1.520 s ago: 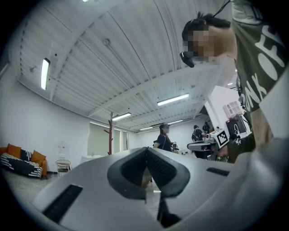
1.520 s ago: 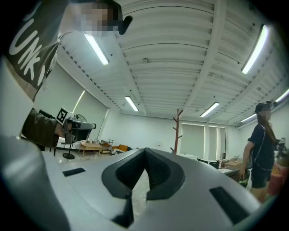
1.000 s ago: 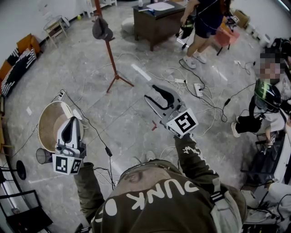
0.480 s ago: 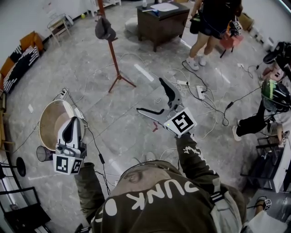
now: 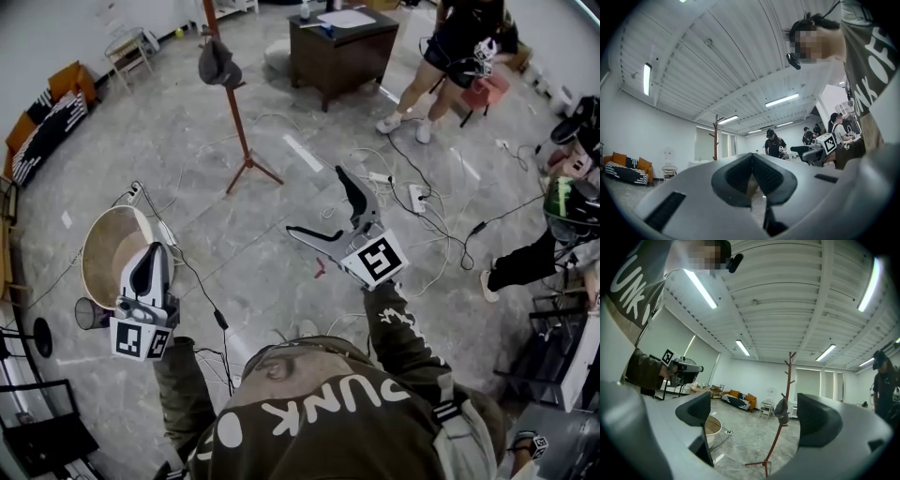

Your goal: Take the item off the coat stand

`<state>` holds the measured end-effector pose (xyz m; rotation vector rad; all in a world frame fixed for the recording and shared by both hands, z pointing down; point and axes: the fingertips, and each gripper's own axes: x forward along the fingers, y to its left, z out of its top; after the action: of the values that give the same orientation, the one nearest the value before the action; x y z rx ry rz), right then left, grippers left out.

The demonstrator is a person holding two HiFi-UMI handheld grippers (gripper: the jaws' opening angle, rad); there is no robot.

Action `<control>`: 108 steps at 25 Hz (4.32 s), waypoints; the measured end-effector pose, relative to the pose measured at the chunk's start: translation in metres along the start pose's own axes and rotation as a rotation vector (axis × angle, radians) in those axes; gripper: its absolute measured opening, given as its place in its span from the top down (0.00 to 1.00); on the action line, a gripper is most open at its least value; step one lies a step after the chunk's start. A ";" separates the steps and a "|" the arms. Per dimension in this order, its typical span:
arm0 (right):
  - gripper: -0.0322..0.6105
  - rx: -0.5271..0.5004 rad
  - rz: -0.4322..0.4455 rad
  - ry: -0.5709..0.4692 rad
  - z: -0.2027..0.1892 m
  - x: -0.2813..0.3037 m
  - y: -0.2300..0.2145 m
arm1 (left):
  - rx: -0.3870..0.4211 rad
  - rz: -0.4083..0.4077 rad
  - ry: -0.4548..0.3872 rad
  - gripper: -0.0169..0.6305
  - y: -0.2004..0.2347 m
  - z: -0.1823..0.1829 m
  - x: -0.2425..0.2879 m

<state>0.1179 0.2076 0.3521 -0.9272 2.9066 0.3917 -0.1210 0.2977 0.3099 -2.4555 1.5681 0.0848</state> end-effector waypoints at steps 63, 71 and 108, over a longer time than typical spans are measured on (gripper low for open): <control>0.08 0.046 0.035 0.059 -0.151 0.395 -0.335 | -0.027 0.057 0.042 0.97 0.312 -0.125 0.386; 0.08 0.059 0.075 0.057 -0.176 0.444 -0.383 | -0.012 0.075 0.093 0.97 0.335 -0.142 0.440; 0.80 0.006 0.212 0.225 -0.283 0.648 -0.374 | -0.052 0.050 0.062 0.97 0.515 -0.201 0.540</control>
<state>-0.1908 -0.5229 0.4531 -0.7057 3.2233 0.3075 -0.3693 -0.4340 0.3323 -2.4814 1.6734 0.0598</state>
